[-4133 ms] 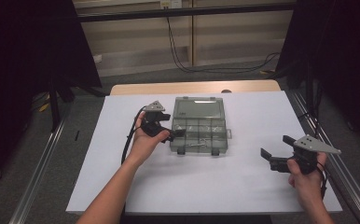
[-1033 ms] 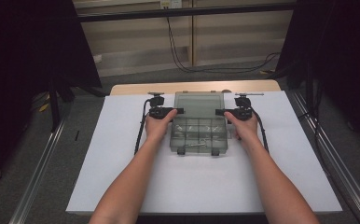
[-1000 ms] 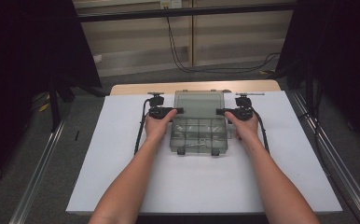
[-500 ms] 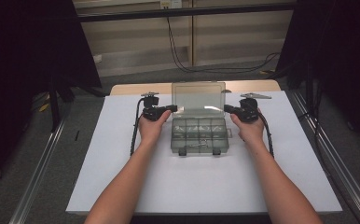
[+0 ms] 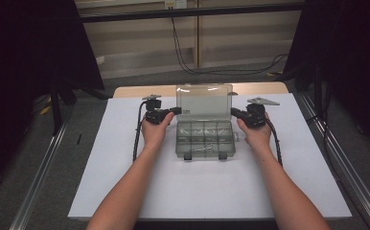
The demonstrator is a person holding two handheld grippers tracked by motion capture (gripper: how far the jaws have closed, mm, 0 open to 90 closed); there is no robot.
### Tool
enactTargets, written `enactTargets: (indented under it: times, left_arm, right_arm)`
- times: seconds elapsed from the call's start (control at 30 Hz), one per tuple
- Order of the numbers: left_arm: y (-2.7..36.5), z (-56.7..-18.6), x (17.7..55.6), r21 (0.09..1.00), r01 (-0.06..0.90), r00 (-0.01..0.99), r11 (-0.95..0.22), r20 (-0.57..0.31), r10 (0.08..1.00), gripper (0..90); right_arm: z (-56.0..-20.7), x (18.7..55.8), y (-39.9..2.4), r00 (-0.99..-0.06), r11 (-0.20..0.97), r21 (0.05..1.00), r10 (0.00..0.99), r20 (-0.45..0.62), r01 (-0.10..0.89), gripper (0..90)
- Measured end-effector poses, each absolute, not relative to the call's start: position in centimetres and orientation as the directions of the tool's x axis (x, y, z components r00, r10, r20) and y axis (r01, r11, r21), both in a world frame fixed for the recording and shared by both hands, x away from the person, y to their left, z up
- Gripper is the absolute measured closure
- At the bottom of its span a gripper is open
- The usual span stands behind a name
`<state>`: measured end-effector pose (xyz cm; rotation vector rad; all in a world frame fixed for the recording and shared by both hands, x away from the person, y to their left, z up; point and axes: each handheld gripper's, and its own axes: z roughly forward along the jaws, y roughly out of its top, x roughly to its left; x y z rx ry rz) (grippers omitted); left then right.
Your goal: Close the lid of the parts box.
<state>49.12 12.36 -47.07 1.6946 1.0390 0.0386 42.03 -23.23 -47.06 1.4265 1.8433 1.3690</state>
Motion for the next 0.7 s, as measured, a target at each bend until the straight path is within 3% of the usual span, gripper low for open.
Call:
enactTargets:
  times: [0.2, 0.4, 0.7]
  left_arm:
    - [12.5, -46.8, 48.9, 0.812, 0.583, 0.622, -0.017, -0.433, 0.653, 80.3]
    - [12.2, -46.7, 48.5, 0.848, 0.525, 0.654, -0.076, -0.344, 0.673, 83.4]
    - [12.2, -46.7, 47.8, 0.893, 0.436, 0.703, -0.115, -0.259, 0.662, 84.1]
  right_arm:
    - [-47.0, 41.9, -23.3, -0.372, -0.026, 0.884, 0.901, 0.223, 0.466, 89.5]
    - [-46.9, 42.0, -23.3, -0.379, -0.014, 0.882, 0.900, 0.217, 0.472, 88.0]
    - [-43.7, 43.3, -23.8, -0.394, -0.067, 0.887, 0.879, 0.270, 0.457, 74.1]
